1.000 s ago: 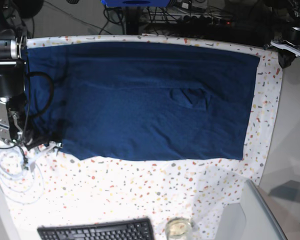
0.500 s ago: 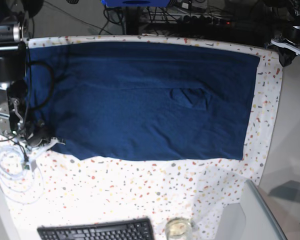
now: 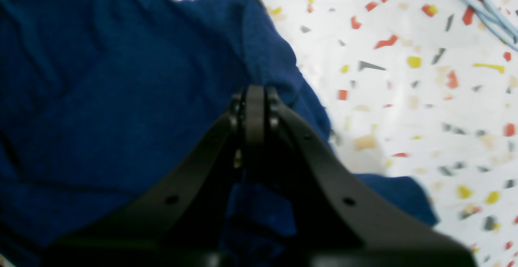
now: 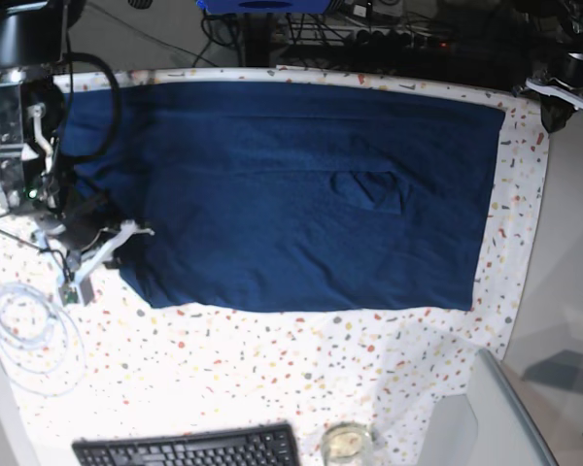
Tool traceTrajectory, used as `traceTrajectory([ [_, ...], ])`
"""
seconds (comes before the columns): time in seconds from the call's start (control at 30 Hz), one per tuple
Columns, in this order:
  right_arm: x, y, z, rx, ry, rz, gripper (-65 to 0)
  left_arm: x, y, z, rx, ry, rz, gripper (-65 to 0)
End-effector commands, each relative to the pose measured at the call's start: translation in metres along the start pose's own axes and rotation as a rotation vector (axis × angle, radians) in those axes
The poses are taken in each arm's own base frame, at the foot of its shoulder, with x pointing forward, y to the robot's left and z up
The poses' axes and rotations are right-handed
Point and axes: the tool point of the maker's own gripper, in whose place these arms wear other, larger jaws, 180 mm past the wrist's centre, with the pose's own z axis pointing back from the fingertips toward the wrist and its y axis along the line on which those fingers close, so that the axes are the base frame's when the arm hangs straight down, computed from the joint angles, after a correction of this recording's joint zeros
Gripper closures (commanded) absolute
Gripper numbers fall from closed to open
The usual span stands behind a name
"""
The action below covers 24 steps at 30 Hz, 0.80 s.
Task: Layout the t-shirt on the table in an organized manner, then fold the t-shirt properly
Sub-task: 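Grasp the shirt's side edge with the right gripper and pull it outward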
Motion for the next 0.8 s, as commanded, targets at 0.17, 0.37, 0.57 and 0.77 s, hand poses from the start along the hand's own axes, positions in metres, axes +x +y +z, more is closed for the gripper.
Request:
traceTrajectory([
  [0.17,-0.017,0.026,0.015,0.046,-0.016,-0.022,-0.2,0.011,0.004,0.003,0.001,-0.035,-0.014,0.0],
  [0.37,-0.051,0.039,0.017,0.066,0.045,-0.067,-0.6,0.011,0.004,0.003,0.002,-0.034,-0.016,0.0],
  [0.57,-0.054,0.051,0.026,0.084,0.038,-0.078,-10.1,0.015,0.002,0.0,-0.002,-0.044,-0.015,0.0],
  [0.77,-0.013,0.04,0.036,0.057,-0.042,-0.058,-40.7,0.019,0.001,-0.001,-0.002,-0.053,-0.018,0.0],
])
